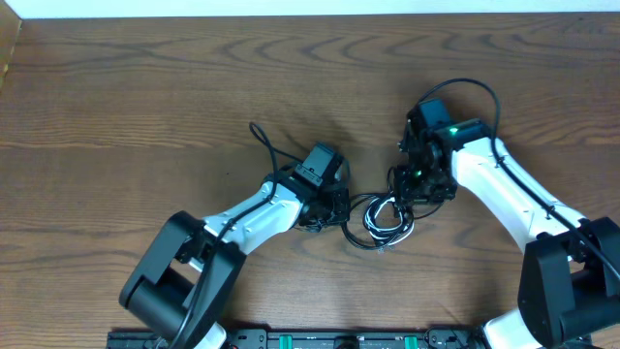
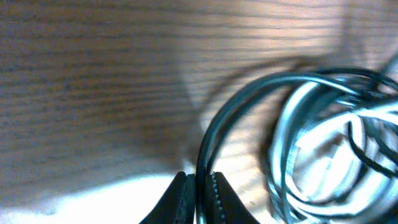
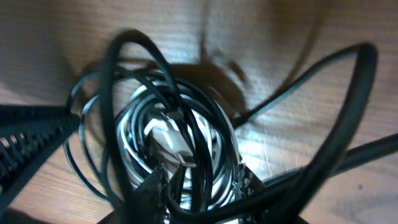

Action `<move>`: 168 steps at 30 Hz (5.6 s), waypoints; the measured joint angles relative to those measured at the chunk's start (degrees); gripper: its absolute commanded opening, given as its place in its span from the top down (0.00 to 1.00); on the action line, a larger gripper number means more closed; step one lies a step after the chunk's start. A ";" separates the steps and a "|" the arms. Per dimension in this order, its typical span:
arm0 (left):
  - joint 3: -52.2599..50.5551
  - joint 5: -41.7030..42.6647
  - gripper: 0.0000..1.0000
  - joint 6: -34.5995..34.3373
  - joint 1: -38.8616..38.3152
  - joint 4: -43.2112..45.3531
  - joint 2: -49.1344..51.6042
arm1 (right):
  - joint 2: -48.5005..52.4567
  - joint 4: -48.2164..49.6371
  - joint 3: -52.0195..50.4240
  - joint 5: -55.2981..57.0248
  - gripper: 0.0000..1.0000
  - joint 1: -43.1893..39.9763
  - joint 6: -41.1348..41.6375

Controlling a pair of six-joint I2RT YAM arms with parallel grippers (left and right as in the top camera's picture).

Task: Untangle cables

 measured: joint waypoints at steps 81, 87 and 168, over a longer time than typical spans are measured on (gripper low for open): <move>-0.17 -5.07 0.66 6.49 -7.63 17.42 -0.48 | -0.07 17.77 -12.26 -45.07 0.48 -16.50 -15.91; -0.17 -5.18 0.73 6.49 -7.63 18.80 -0.48 | -0.07 17.77 -12.26 -45.13 0.48 -16.50 -15.93; -0.28 -18.14 0.93 8.04 -12.57 5.20 -25.44 | -0.07 23.02 -16.76 -49.29 0.35 -21.20 -14.73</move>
